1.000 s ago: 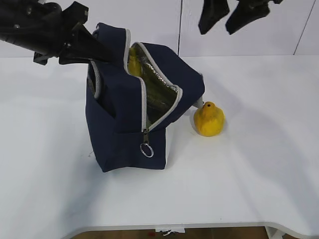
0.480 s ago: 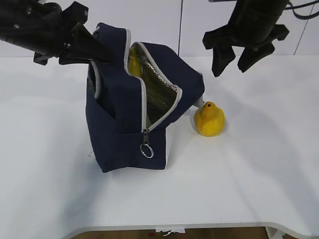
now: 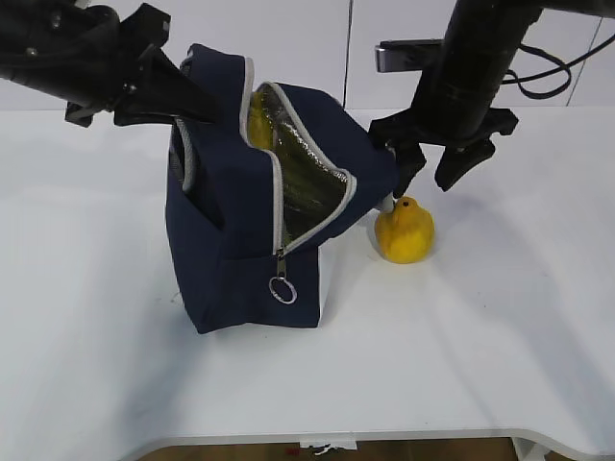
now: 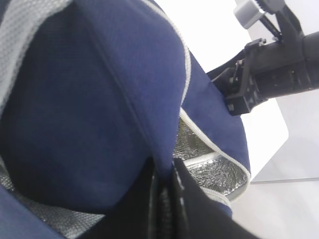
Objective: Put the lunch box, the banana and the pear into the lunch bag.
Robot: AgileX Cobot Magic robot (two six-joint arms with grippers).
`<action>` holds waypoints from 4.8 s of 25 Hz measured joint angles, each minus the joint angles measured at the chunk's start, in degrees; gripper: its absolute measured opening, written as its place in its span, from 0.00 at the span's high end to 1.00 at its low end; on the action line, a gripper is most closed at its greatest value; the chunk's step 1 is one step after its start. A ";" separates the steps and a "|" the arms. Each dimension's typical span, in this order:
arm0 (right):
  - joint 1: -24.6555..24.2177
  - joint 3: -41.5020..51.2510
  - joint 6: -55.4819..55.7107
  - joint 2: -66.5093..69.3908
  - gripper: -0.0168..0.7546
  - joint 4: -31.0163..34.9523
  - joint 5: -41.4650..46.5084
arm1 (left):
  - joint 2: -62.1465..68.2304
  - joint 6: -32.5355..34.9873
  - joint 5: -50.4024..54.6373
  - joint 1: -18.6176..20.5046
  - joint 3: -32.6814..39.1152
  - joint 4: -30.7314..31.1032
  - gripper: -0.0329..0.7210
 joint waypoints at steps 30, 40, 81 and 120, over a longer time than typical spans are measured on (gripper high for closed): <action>0.00 0.00 0.00 2.98 0.40 -1.11 -0.48 | 0.00 0.00 0.48 0.00 0.00 0.18 0.95; 0.00 0.00 0.28 1.69 0.40 -1.92 -0.57 | 0.00 0.00 0.59 0.00 0.00 1.29 0.95; 0.00 0.00 0.50 4.18 0.40 2.10 -1.89 | -0.09 -0.42 3.82 4.76 0.00 8.43 0.95; -0.10 -5.39 0.05 -1.47 0.65 -11.39 -0.58 | -0.11 -0.45 4.27 4.76 0.00 10.34 0.95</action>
